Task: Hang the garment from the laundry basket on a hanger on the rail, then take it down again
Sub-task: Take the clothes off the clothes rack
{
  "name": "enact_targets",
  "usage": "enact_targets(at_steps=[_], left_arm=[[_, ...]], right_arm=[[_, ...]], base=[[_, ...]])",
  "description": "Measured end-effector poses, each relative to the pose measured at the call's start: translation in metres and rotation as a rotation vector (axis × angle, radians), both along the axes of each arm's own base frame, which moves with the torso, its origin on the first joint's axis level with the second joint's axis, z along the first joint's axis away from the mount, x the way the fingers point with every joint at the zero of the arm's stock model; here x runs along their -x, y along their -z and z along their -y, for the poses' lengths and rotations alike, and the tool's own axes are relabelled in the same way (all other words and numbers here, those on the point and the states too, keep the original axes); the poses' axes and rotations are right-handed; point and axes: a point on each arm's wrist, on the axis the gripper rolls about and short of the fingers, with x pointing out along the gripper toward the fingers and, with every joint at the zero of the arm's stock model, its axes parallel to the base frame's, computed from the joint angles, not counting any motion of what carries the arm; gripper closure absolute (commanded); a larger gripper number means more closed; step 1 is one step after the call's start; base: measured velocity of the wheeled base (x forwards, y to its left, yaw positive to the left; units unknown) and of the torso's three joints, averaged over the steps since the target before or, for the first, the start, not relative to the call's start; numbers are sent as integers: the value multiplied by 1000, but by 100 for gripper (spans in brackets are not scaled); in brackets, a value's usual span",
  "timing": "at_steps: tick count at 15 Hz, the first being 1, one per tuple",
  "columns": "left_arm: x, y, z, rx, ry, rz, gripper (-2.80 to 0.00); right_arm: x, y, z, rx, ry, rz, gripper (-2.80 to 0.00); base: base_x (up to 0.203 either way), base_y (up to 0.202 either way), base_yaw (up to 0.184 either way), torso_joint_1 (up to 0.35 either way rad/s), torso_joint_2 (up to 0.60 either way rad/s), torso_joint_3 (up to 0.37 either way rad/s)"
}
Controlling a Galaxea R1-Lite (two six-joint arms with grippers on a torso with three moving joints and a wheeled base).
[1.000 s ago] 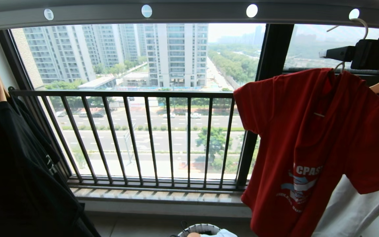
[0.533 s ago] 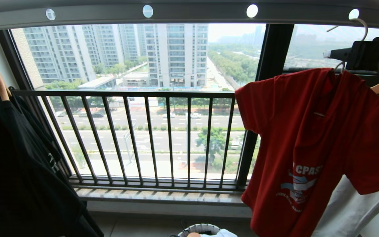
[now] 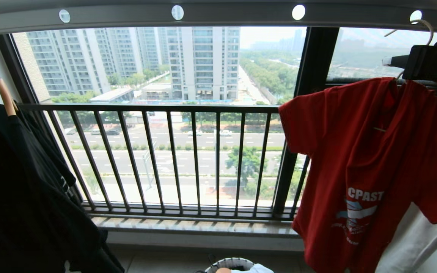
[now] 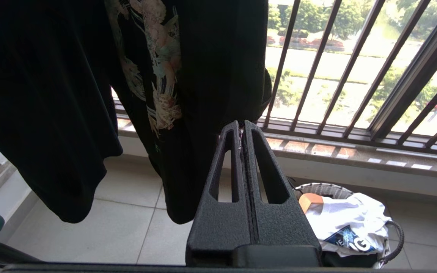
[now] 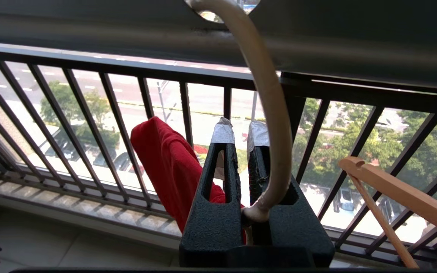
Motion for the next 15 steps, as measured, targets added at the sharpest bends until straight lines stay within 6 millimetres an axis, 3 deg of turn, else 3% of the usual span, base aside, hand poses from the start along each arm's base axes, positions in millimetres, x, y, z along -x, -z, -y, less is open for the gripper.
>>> enact_targets(at_steps=[15], left_arm=[[0,0,0,0,-1,0,0]], right_arm=[[21,-17,-3,12,-3,67,0]], base=[[0,0,0,0,0,0]])
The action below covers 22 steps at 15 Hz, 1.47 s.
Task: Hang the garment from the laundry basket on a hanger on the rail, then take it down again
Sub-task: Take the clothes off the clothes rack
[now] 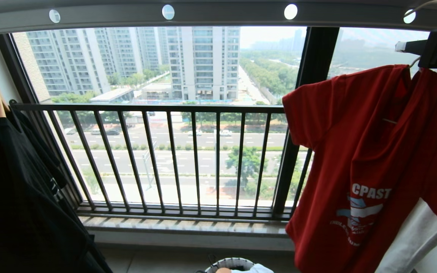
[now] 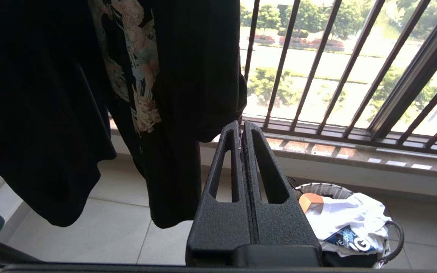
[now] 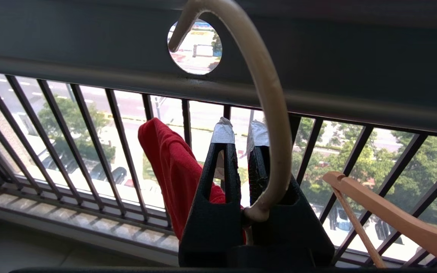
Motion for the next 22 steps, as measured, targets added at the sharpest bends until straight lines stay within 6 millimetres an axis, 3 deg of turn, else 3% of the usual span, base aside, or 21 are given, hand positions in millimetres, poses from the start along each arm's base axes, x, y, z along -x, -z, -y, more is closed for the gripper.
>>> enact_targets(at_steps=[12,18,22], left_arm=[[0,0,0,0,0,0,0],[0,0,0,0,0,0,0],[0,0,0,0,0,0,0]], right_arm=[[35,-16,-5,1,-15,29,0],[51,8,-31,-28,-149,-74,0],[53,42,-46,-28,-272,-146,0]], base=[[0,0,0,0,0,0],[0,0,0,0,0,0],[0,0,0,0,0,0]])
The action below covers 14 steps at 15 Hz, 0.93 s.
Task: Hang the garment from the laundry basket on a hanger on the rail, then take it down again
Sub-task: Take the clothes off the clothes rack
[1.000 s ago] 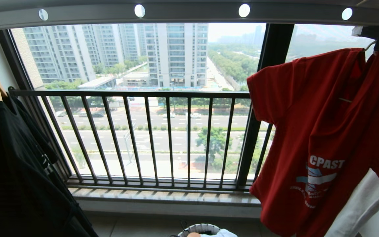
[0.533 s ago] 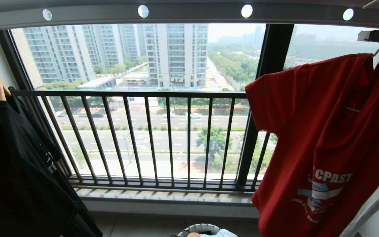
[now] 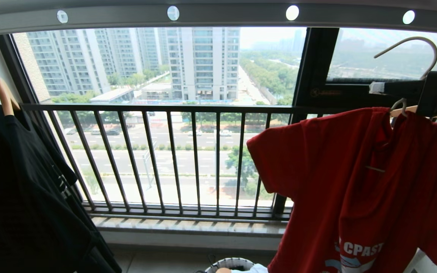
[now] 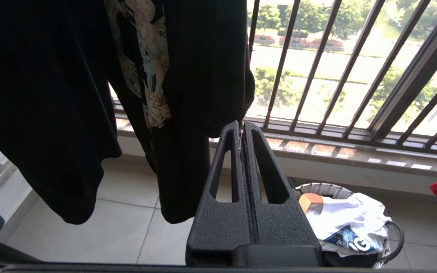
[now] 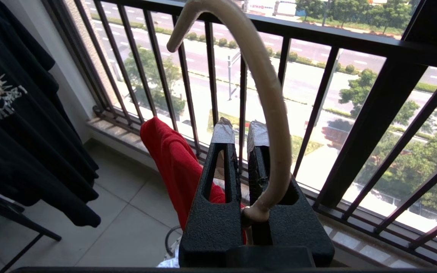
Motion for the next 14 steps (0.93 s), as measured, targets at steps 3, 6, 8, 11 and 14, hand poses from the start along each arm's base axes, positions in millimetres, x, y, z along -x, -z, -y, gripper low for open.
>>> enact_targets(at_steps=[3,6,8,11,14], left_arm=[[0,0,0,-1,-1,0,0],[0,0,0,0,0,0,0],[0,0,0,0,0,0,0],[0,0,0,0,-1,0,0],[0,0,0,0,0,0,0]], right_arm=[[-4,23,-5,-12,-115,5,0],[-6,33,-7,-14,-137,-19,0],[-4,39,-8,-11,-148,-32,0],[1,31,-16,-14,-207,26,0],[4,35,-23,-15,-244,14,0]], base=[[0,0,0,0,0,0],[0,0,0,0,0,0],[0,0,0,0,0,0],[0,0,0,0,0,0],[0,0,0,0,0,0]])
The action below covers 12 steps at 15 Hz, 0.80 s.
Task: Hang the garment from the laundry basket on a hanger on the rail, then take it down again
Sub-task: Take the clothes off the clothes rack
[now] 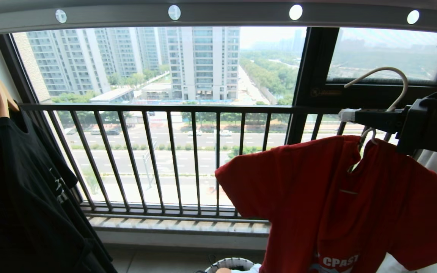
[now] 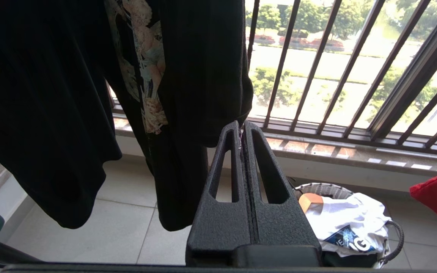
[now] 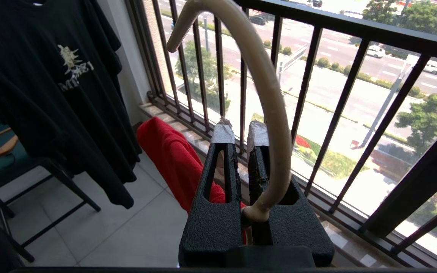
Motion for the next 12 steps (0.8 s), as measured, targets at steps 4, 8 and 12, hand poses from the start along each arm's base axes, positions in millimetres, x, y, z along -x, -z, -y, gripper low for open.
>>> enact_targets(at_steps=[4,8,12], left_arm=[[0,0,0,0,0,0,0],[0,0,0,0,0,0,0],[0,0,0,0,0,0,0]], right_arm=[[4,2,-4,1,-24,-4,0],[2,5,-6,3,-32,-16,0],[-5,8,-9,-13,-35,-27,0]], base=[[0,0,0,0,0,0],[0,0,0,0,0,0],[0,0,0,0,0,0]])
